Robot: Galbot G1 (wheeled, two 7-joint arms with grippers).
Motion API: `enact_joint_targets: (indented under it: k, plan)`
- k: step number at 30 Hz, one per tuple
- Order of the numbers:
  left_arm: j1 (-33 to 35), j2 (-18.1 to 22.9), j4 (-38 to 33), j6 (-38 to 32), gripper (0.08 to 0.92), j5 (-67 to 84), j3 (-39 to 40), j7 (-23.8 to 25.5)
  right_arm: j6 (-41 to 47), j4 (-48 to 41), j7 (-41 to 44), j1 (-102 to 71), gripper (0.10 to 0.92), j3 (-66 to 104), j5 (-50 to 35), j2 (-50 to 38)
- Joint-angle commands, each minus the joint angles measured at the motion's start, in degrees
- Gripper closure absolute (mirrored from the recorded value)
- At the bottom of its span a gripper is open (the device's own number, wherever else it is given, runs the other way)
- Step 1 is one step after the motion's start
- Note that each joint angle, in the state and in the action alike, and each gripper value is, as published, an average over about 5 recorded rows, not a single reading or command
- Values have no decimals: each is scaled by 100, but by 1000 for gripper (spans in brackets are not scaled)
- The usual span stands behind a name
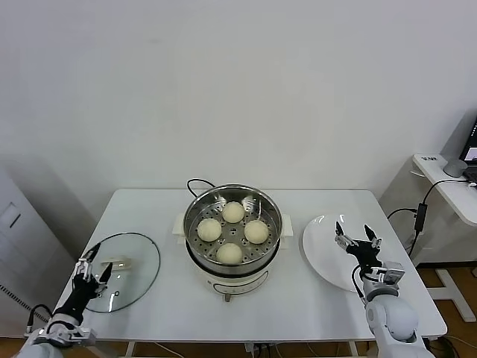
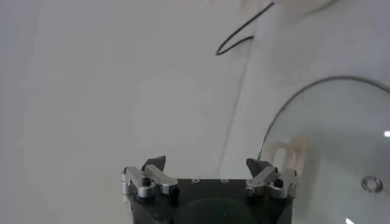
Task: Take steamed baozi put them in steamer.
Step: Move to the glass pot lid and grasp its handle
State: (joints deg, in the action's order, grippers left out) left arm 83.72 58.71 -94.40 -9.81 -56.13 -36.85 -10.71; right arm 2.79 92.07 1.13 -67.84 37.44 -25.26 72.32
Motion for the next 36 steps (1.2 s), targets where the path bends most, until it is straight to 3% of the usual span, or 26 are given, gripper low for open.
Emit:
enact_joint_targets:
  k: [1, 21, 36]
  plan:
    - [-255, 370, 483, -425, 177, -1845, -25, -379, -17, -30, 22, -71, 203, 97, 77, 88]
    - [-1105, 429, 1410, -360, 177, -1979, 104, -399, -95, -131, 169, -126, 203, 141, 230, 197]
    - [-1468, 467, 1688, -299, 183, -1850, 162, -356, -137, -145, 250, -179, 203, 221, 279, 220]
